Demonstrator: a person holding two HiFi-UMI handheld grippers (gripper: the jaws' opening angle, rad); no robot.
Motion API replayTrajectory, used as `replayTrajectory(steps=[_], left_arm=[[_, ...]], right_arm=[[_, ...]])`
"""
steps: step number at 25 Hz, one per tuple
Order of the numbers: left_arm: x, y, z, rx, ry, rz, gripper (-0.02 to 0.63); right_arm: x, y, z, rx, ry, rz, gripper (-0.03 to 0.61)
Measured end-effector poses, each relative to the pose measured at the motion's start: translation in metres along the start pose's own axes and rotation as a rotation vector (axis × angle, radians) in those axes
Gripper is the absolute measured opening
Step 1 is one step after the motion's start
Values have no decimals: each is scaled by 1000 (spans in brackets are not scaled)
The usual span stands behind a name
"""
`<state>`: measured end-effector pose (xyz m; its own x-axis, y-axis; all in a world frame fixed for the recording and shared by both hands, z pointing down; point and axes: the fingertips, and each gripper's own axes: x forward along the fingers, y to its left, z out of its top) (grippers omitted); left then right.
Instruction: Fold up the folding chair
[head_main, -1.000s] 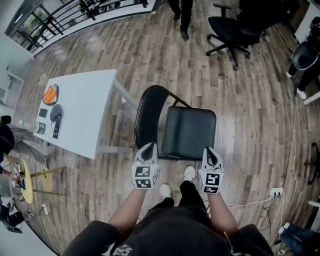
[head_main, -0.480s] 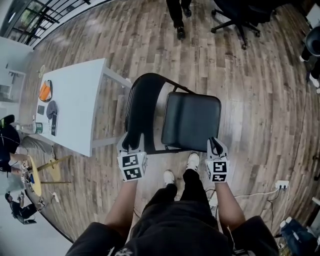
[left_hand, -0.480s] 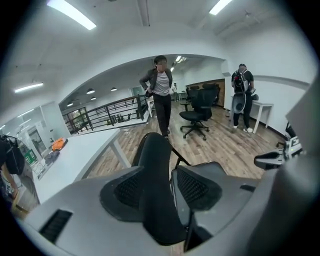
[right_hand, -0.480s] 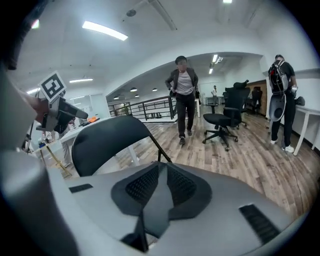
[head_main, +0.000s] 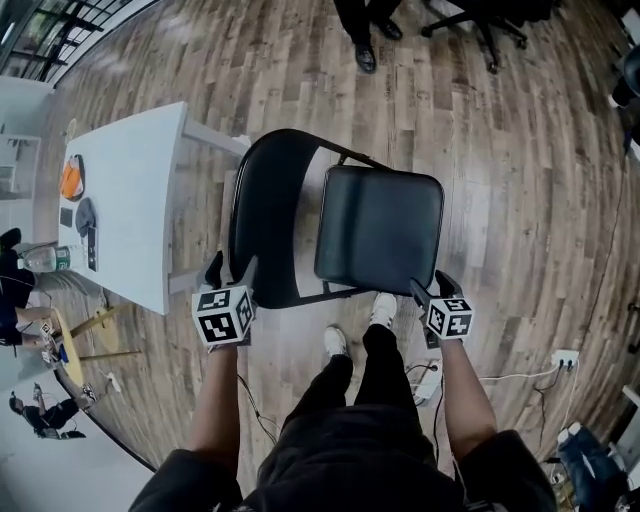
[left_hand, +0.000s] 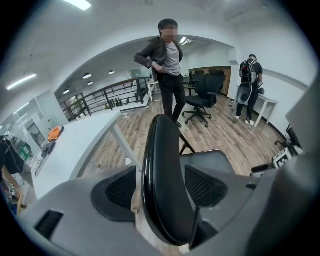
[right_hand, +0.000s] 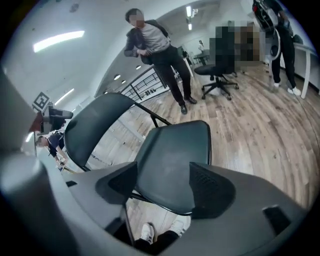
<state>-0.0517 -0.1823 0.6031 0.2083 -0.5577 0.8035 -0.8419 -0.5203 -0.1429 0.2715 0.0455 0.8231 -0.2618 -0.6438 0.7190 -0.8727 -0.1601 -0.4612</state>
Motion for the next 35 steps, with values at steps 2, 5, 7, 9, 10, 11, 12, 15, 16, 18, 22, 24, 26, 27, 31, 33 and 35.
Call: replayTrajectory(steps=[2, 5, 7, 9, 10, 11, 12, 15, 16, 18, 22, 24, 26, 27, 31, 33, 35], left_arm=[[10, -2, -1, -4, 27, -28, 301], [23, 0, -4, 9, 47, -39, 304], [30, 3, -6, 16, 55, -37, 304], [36, 5, -8, 5, 62, -59, 304], [40, 5, -8, -3, 66, -78, 304], [44, 4, -9, -9, 71, -99, 304], [48, 3, -11, -9, 78, -118, 304], [60, -3, -19, -6, 99, -167, 304], [64, -3, -22, -10, 104, -178, 304], [70, -2, -27, -18, 114, -192, 304], [81, -1, -35, -31, 121, -214, 304], [84, -3, -36, -36, 117, -225, 304], [88, -7, -37, -41, 116, -239, 302], [90, -10, -38, -45, 117, -250, 300], [93, -16, -39, -52, 118, -302, 243], [94, -19, -40, -46, 113, -319, 230], [94, -21, -41, -41, 113, -335, 219]], right_arm=[[15, -21, -20, 51, 52, 9, 311], [36, -50, -49, 133, 115, 16, 314], [49, -69, -69, 179, 155, 21, 314], [59, -83, -90, 217, 194, 31, 314], [65, -88, -98, 237, 212, 40, 314], [71, -91, -105, 260, 225, 55, 314], [77, -93, -110, 280, 236, 74, 316], [93, -98, -116, 298, 259, 126, 327], [98, -100, -118, 302, 263, 134, 332], [109, -105, -120, 312, 266, 142, 337], [128, -113, -131, 331, 293, 165, 345], [136, -113, -135, 347, 303, 208, 349], [141, -110, -135, 364, 304, 271, 370], [143, -109, -134, 372, 301, 304, 370], [149, -104, -134, 375, 297, 396, 370], [153, -103, -134, 373, 297, 420, 370], [156, -102, -134, 380, 287, 429, 370]])
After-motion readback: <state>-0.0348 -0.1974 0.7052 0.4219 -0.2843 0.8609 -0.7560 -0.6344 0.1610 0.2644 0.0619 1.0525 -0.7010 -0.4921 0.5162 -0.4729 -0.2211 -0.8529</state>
